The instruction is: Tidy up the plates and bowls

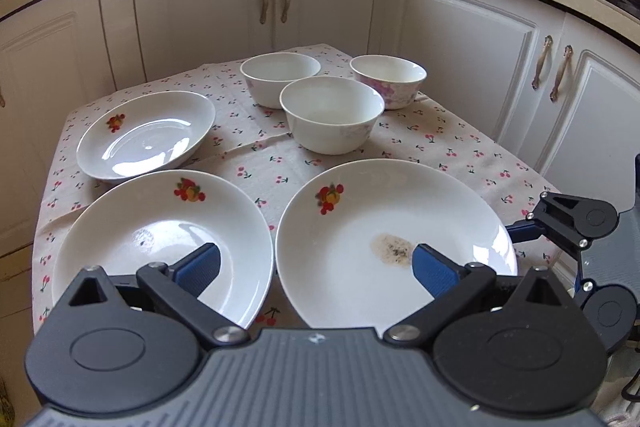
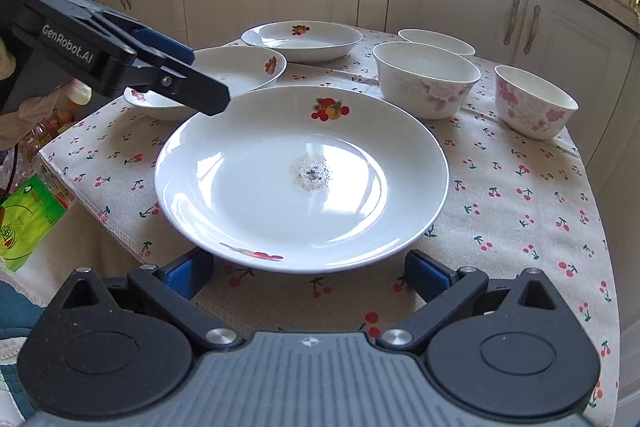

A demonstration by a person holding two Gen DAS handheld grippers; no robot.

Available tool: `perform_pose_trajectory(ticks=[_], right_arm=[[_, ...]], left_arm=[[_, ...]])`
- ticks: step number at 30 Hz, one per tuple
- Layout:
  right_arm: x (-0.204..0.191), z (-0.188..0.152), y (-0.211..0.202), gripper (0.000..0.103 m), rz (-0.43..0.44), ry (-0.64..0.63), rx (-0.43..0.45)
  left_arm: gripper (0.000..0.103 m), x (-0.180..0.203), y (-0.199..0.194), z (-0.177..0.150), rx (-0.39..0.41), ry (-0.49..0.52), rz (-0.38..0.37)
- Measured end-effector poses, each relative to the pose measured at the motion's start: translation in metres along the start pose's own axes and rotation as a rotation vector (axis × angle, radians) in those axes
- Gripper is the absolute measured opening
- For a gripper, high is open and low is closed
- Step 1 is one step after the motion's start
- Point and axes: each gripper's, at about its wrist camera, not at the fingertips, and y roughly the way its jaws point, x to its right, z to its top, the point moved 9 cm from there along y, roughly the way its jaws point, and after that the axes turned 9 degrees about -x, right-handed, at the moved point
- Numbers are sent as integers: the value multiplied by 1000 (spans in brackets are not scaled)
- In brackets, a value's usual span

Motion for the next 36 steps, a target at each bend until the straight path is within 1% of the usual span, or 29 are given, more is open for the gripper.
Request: perform_pose_trajectory(ticks=[2, 6, 11, 15, 20, 24, 27, 29, 32, 36], right_arm=[[0, 1, 1, 103, 3, -4, 4], [0, 2, 1, 103, -5, 8, 1], [0, 0, 1, 103, -13, 12, 32], [-1, -2, -1, 103, -13, 12, 56], [-1, -1, -2, 103, -14, 15, 62], [-3, 1, -1, 103, -15, 17, 53], [-5, 3, 0, 103, -12, 13, 50], [-6, 4, 1, 103, -11, 9, 50], [-7, 5, 2, 103, -7, 7, 47], [-7, 5, 2, 103, -5, 9, 44]], left_arm=[[102, 2, 7, 7, -13, 20, -25], [101, 7, 26, 22, -40, 72, -51], [101, 11, 49, 34, -83, 134, -79], [99, 16, 64, 38, -132, 176, -117], [99, 18, 79, 40, -203, 222, -161], [98, 17, 88, 38, -260, 236, -186], [93, 18, 90, 36, -294, 225, -223], [93, 19, 90, 35, -301, 227, -228], [90, 20, 91, 34, -308, 233, -239], [90, 20, 90, 34, -313, 234, -246]])
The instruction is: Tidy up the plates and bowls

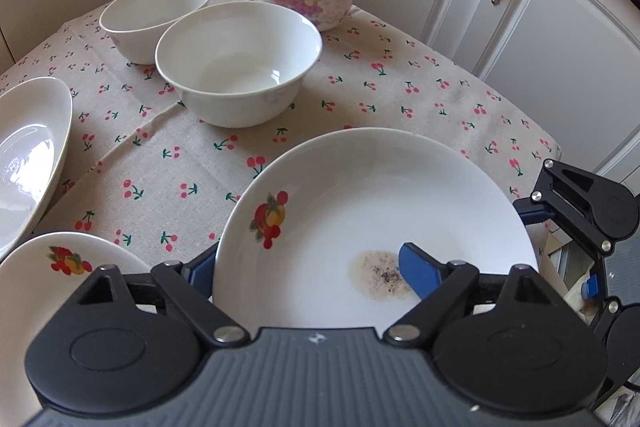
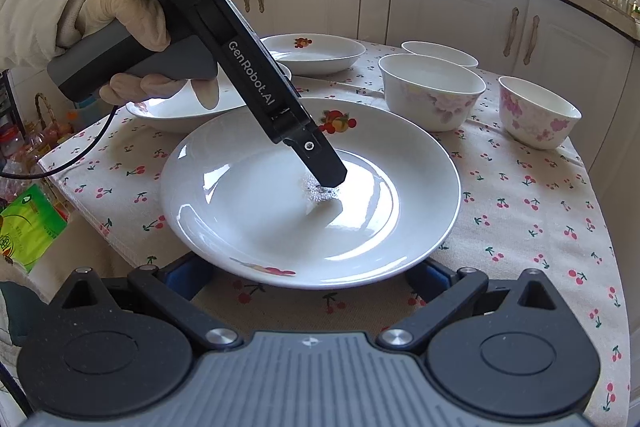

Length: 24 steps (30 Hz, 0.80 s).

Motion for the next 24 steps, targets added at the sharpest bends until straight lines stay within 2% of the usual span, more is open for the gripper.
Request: perform_pose_trajectory(ticks=[7, 15, 24], right_arm=[[4, 1, -2, 103, -4, 1, -14], [11, -2, -5, 103, -28, -17, -14], [12, 0, -1, 103, -12, -5, -24]], left_arm=[[90, 2, 0, 3, 2, -7, 3], [90, 3, 2, 6, 4, -7, -29], [87, 1, 1, 7, -8, 2, -33]])
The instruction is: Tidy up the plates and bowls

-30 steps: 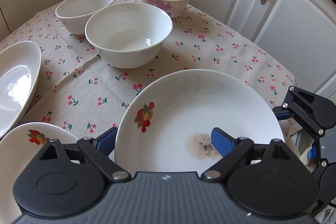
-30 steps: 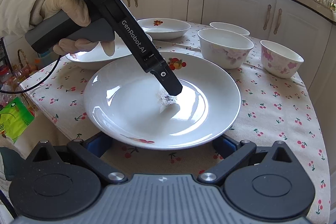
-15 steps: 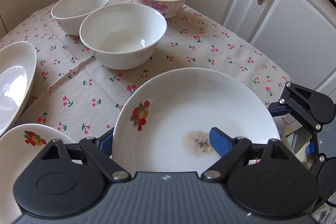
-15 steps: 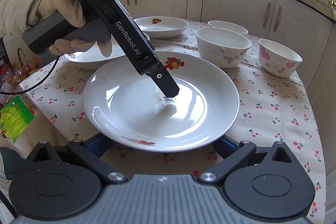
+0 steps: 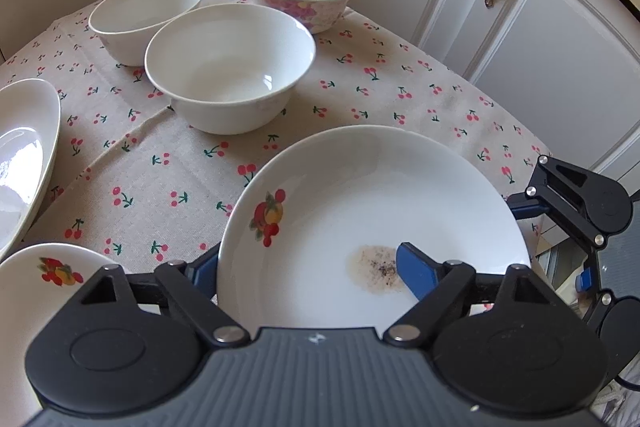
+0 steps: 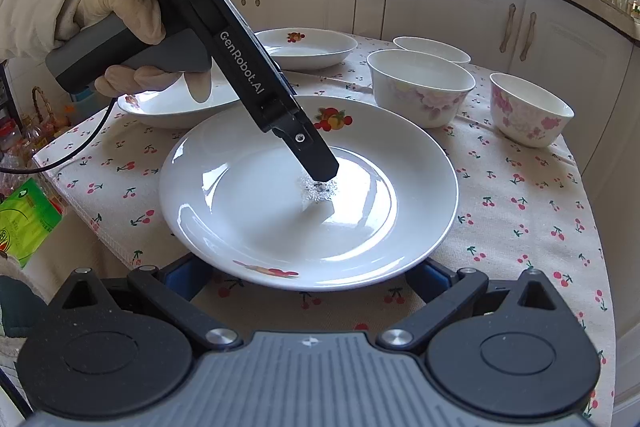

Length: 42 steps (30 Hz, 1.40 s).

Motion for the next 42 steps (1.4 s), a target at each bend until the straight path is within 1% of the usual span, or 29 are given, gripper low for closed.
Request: perform_pose_trajectory(ticks=[20, 28, 34, 42], right_arm=[[-1, 2, 4, 103, 6, 11, -35], [-2, 8, 0, 103, -6, -14, -44], [-6, 14, -6, 103, -8, -32, -47], [-18, 33, -12, 103, 17, -68, -27]], left_arm=[[87, 0, -4, -1, 24, -7, -9], [87, -3, -10, -3, 46, -22, -18], [87, -5, -23, -5, 71, -32, -20], [87, -13, -51, -16, 118, -69, 8]])
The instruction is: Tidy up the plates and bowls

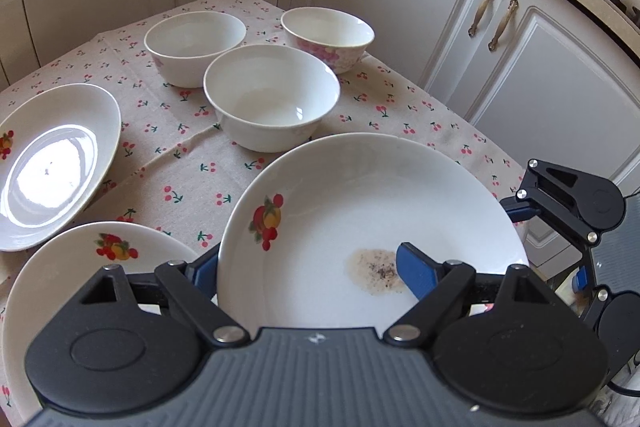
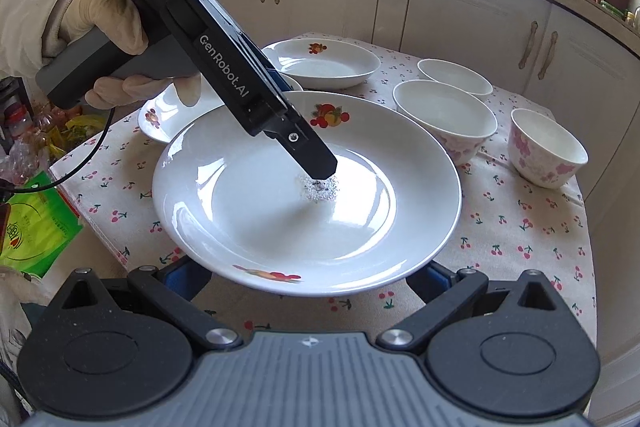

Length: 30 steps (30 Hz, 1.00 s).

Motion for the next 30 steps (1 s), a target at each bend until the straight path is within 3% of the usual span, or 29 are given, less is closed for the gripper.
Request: perform_pose_trajectory(ticks=[15, 30], right_arm=[[-39, 49, 21, 103, 86, -109, 12], [-65, 84, 62, 103, 138, -154, -45]], left_arm=[[87, -53, -47, -33, 74, -119, 77], [87, -111, -50, -61, 83, -215, 90]])
